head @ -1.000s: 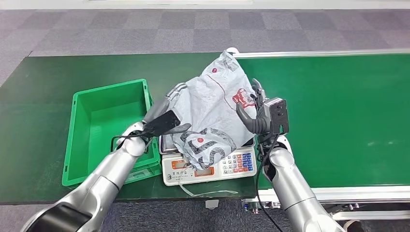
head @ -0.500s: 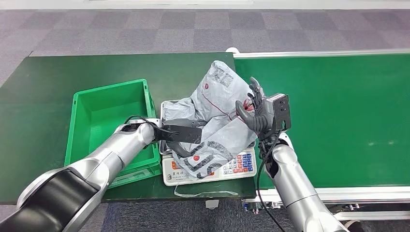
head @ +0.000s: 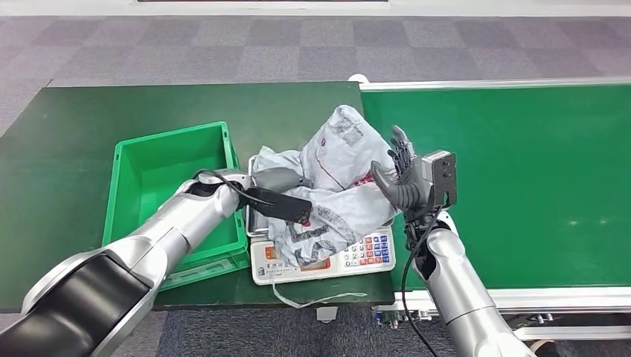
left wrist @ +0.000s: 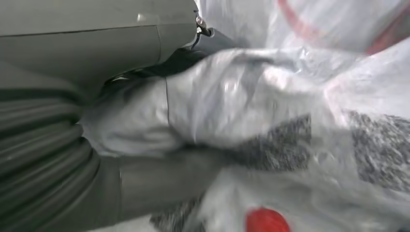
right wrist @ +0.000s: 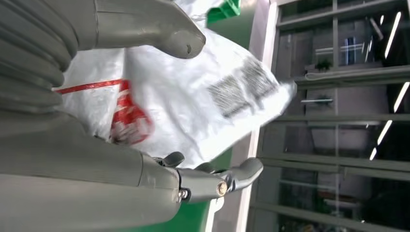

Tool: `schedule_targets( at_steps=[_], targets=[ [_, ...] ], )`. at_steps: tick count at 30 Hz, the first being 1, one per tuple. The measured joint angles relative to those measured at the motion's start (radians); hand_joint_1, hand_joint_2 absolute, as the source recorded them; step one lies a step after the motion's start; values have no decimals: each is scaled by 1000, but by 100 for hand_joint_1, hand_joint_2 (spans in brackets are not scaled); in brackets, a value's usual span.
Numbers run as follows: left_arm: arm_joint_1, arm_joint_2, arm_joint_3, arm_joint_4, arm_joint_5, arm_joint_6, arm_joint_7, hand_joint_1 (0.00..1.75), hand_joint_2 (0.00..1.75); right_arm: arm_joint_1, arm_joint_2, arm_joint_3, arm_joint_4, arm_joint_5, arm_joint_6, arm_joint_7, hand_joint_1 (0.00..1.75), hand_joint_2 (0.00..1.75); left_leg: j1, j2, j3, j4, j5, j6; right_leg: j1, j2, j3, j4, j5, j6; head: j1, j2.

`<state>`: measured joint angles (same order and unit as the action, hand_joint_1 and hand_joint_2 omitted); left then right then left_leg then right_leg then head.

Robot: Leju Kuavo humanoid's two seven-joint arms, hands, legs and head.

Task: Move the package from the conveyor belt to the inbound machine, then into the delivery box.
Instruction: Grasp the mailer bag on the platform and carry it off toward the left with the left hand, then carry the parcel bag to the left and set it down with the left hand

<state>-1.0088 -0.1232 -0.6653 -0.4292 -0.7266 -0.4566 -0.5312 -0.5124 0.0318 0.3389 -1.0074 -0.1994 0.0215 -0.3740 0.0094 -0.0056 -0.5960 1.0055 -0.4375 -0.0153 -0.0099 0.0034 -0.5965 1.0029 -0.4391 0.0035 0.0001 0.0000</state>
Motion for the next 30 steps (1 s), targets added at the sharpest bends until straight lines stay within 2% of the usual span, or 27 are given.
schedule_targets(
  at_steps=[7,14,19,23,26,30],
  targets=[
    [-27,54,-40,-207,54,-45,-2,175,175,11,-8,-28,0,-2,9,-9,0,175,0,0,-3,0,0,0,0,1,-4,0,0,0,0,0],
    [-29,106,-88,-429,88,-30,74,175,175,38,-9,-58,-33,5,-6,13,0,175,0,0,-5,0,0,0,0,0,-5,0,0,0,0,0],
    [-32,161,-107,-473,10,124,162,175,175,101,-9,-91,-101,28,-5,27,0,175,0,1,-5,0,0,0,0,1,-5,0,0,0,0,0],
    [-23,236,-98,-425,-27,251,186,175,175,149,-9,-116,-156,52,3,32,0,175,0,2,-5,-1,0,-1,1,2,-6,1,0,-1,0,0],
    [10,308,-53,-370,-19,324,194,175,175,175,-9,-129,-183,62,6,35,0,175,0,4,-4,-2,1,-2,1,4,-7,2,0,-1,0,0],
    [83,400,55,-308,-13,425,227,175,175,201,-13,-146,-204,66,7,35,0,175,0,6,-4,-3,1,-3,1,6,-8,2,-1,-2,0,0]
  ],
)
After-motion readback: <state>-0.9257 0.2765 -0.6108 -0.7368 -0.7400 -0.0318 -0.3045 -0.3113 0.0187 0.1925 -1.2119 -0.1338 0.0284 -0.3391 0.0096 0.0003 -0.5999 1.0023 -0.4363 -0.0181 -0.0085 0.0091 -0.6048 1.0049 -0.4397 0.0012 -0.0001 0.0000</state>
